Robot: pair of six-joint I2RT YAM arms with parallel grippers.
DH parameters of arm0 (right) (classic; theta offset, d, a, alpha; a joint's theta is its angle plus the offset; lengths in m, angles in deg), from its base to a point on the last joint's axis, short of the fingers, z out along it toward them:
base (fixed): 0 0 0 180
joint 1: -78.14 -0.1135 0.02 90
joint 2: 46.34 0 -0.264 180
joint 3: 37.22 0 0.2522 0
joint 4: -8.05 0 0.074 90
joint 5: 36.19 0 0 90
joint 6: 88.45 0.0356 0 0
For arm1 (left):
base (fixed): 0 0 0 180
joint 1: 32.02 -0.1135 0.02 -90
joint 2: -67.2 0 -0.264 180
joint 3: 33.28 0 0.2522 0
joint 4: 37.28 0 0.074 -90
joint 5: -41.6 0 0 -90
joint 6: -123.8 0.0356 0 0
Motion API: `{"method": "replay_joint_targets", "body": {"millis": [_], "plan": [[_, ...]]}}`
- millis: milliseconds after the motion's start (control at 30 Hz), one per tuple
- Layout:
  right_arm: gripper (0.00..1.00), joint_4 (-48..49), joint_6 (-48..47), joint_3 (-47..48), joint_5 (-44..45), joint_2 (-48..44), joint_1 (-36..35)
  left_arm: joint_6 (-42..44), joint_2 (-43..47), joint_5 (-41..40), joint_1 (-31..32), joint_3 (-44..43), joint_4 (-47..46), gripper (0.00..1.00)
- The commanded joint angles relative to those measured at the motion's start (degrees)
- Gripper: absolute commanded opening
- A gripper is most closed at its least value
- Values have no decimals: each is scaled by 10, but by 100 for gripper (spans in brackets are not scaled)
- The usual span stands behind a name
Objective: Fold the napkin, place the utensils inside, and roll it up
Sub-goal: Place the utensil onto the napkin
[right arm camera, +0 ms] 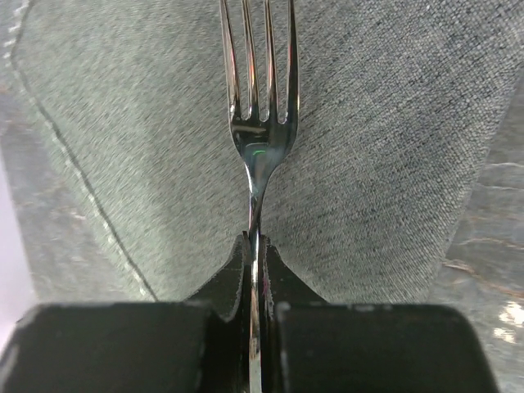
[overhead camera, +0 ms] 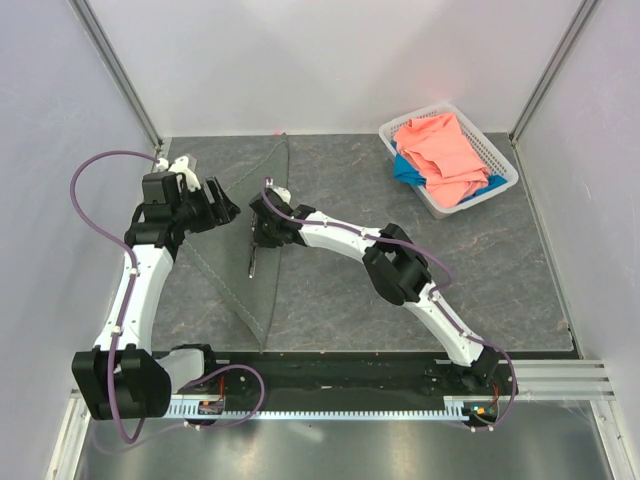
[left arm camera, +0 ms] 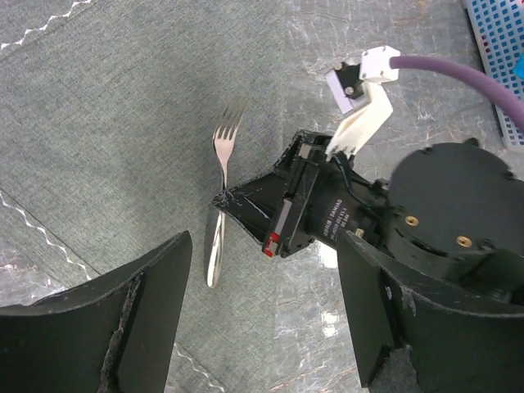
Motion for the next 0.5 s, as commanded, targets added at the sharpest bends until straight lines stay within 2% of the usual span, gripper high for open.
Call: {"method": "replay_joint_targets", "body": {"millis": [0, 333, 400, 433, 467], "plan": [[0, -35, -30, 33, 20, 12, 9, -5, 2, 26, -2, -10, -12, 79], [2, -53, -59, 65, 13, 42, 19, -6, 0, 27, -2, -8, -11, 79], [8, -52, -67, 67, 15, 42, 19, -6, -1, 28, -1, -7, -12, 79], [14, -52, -71, 68, 13, 41, 19, -6, -2, 27, -2, -8, -11, 79], [24, -52, -73, 68, 12, 39, 20, -6, -1, 29, -2, -7, -12, 79]]}}
